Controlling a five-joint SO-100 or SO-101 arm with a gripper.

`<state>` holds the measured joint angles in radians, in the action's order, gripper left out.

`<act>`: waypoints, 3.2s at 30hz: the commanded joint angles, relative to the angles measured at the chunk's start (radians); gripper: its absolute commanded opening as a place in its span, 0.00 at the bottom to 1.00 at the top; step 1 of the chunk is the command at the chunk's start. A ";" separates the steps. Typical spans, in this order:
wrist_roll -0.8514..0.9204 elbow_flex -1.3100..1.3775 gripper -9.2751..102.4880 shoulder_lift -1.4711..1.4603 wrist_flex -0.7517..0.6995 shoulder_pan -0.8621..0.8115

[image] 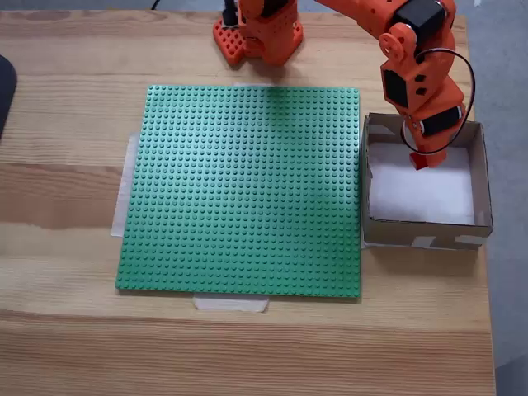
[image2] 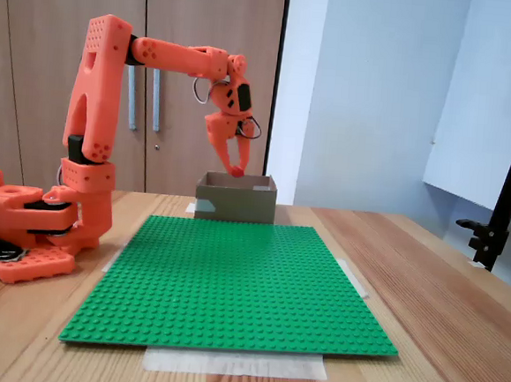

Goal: Pick the red lego block and put it in the box.

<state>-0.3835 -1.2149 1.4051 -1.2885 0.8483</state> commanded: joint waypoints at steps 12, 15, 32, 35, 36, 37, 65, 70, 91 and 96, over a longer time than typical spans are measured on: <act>0.006 0.054 0.17 0.026 0.000 -0.009; 0.006 0.054 0.19 0.028 0.000 -0.009; 0.017 -0.032 0.22 0.126 0.009 -0.014; 0.023 -0.063 0.22 0.164 0.006 -0.017; 0.026 -0.075 0.21 0.181 0.006 -0.018; 0.029 -0.091 0.21 0.199 0.008 -0.021; 0.339 -0.561 0.08 0.810 0.104 -0.491; 0.350 -0.699 0.08 0.930 0.149 -0.595; 0.393 -1.250 0.08 1.388 0.321 -0.802; 0.431 -1.371 0.08 1.479 0.379 -0.822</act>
<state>0.0322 -2.5633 2.8425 -0.9388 0.0322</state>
